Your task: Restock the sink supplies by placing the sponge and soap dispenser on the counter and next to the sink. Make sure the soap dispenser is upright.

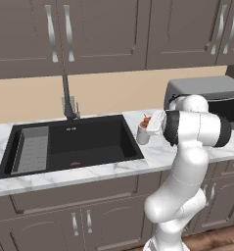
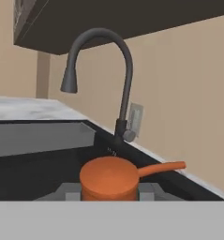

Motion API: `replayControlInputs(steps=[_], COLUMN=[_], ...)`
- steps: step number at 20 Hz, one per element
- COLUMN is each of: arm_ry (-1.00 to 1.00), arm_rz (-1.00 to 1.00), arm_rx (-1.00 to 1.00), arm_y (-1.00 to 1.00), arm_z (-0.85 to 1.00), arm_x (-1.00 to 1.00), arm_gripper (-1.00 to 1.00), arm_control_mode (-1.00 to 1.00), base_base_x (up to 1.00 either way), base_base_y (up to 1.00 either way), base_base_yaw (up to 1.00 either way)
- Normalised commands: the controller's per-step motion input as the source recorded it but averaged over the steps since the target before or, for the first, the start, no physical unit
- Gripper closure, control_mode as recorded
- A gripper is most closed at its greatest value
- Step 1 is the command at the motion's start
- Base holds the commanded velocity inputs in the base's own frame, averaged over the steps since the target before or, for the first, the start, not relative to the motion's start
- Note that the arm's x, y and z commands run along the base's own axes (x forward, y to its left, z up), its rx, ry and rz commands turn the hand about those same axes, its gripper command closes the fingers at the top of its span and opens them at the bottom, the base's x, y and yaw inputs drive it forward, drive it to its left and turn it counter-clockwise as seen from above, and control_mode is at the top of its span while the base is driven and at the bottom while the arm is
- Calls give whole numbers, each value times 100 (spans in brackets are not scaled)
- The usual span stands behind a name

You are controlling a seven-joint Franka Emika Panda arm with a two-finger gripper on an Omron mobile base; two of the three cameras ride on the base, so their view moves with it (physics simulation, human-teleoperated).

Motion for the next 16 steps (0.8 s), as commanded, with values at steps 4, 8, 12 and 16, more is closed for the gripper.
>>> replayControlInputs(steps=[4, 8, 12, 16], arm_ry=[-4, -2, -14, -19], arm_rz=[1, 0, 0, 0], arm_rx=[-5, -7, -9, -11], arm_y=[-6, 0, -7, -17], arm_z=[-17, -36, -18, 1], arm_x=[20, 20, 3, -1], arm_gripper=[100, 100, 100, 100], arm_control_mode=[-100, -100, -100, -100], base_base_x=[0, 0, 0, 0], base_base_y=[0, 0, 0, 0], base_base_yaw=[0, 0, 0, 0])
